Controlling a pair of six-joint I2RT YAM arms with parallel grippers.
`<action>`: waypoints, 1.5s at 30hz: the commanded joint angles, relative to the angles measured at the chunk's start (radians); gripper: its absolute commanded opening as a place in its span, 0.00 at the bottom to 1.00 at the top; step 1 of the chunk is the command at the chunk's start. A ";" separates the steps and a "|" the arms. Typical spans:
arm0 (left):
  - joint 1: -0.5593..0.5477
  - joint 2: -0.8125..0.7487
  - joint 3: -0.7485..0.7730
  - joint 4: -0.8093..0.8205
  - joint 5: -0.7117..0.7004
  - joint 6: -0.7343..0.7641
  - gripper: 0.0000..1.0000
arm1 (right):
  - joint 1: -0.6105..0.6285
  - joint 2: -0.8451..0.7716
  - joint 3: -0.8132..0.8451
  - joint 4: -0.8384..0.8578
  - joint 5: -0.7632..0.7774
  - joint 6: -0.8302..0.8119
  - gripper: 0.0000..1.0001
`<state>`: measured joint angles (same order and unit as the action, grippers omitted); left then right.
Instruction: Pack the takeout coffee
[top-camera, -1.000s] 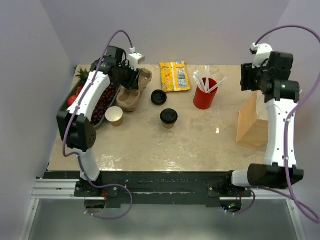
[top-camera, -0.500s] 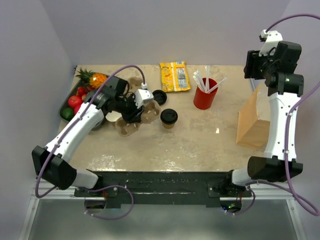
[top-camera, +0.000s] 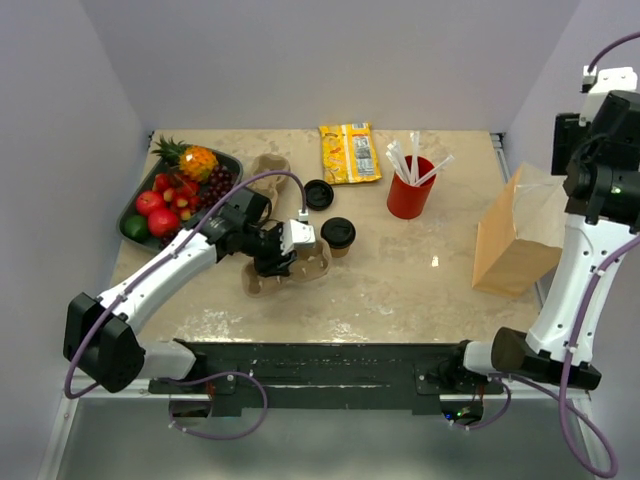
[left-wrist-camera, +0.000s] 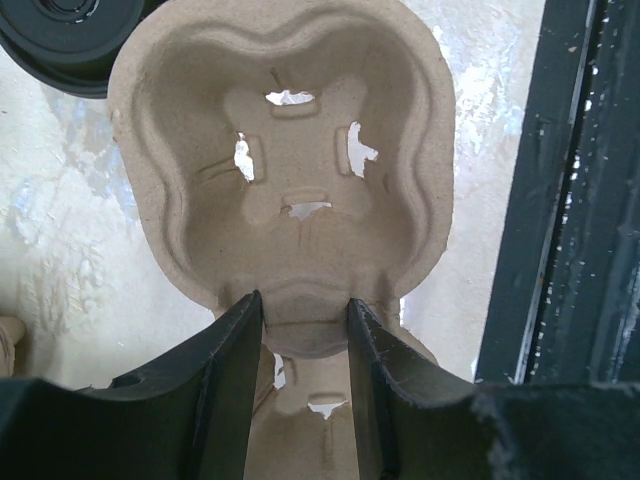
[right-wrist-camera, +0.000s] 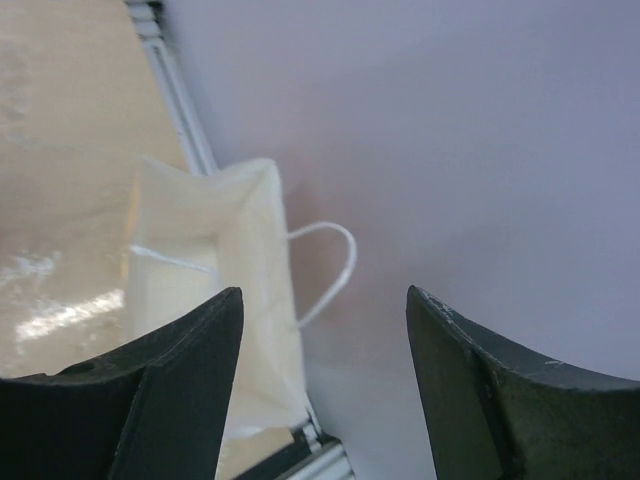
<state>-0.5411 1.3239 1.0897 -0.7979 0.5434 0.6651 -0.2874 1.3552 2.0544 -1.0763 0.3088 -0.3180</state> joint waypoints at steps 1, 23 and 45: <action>-0.007 0.012 -0.022 0.109 0.010 0.045 0.19 | -0.070 -0.022 -0.059 -0.033 0.148 -0.134 0.70; -0.005 0.058 -0.050 0.172 0.021 0.047 0.19 | -0.182 0.137 -0.070 -0.120 -0.082 -0.101 0.39; -0.005 0.046 0.201 0.045 0.070 -0.011 0.13 | -0.179 -0.350 -0.249 -0.326 -0.810 -0.674 0.00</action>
<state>-0.5446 1.3937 1.1572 -0.7410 0.5571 0.6811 -0.4656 1.1080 1.9076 -1.3178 -0.3103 -0.8215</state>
